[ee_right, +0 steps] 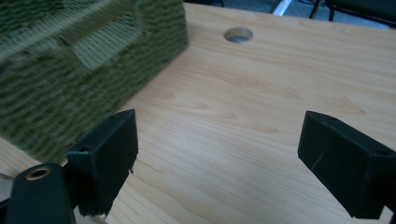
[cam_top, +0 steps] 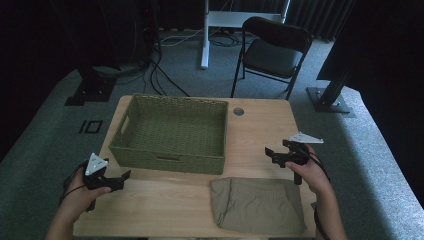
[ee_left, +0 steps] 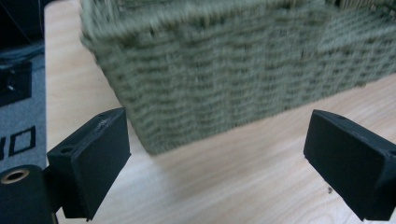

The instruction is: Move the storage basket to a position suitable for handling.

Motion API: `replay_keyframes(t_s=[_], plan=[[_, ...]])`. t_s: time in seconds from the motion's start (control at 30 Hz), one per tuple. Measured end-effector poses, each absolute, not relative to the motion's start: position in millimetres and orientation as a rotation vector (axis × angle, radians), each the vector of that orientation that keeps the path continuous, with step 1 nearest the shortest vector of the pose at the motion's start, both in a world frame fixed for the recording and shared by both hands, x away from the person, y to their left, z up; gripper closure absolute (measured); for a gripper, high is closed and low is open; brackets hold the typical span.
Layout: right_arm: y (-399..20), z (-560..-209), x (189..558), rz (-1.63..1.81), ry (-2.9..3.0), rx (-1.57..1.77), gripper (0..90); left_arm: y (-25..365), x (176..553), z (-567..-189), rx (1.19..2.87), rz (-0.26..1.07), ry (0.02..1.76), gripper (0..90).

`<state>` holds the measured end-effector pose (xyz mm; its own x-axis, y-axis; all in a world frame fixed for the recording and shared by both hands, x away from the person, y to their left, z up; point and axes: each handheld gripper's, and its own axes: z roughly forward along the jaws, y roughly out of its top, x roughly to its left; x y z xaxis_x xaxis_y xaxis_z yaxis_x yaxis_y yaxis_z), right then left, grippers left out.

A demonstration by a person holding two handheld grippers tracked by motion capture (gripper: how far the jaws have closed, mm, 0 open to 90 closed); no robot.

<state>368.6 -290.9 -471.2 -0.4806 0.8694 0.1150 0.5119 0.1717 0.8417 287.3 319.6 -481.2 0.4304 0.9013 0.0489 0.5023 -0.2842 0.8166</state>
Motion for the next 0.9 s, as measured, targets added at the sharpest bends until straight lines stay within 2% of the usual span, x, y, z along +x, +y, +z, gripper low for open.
replay_keyframes(t_s=[0.33,0.9], plan=[[-269.3,-452.3,367.7,1.280,2.064,1.253,11.8,324.3,300.5,-456.3,1.897,0.720,1.147,7.9],[-226.8,-441.4,369.2,1.335,2.101,1.157,13.4,333.1,344.0,-446.0,1.899,0.783,1.157,7.9]])
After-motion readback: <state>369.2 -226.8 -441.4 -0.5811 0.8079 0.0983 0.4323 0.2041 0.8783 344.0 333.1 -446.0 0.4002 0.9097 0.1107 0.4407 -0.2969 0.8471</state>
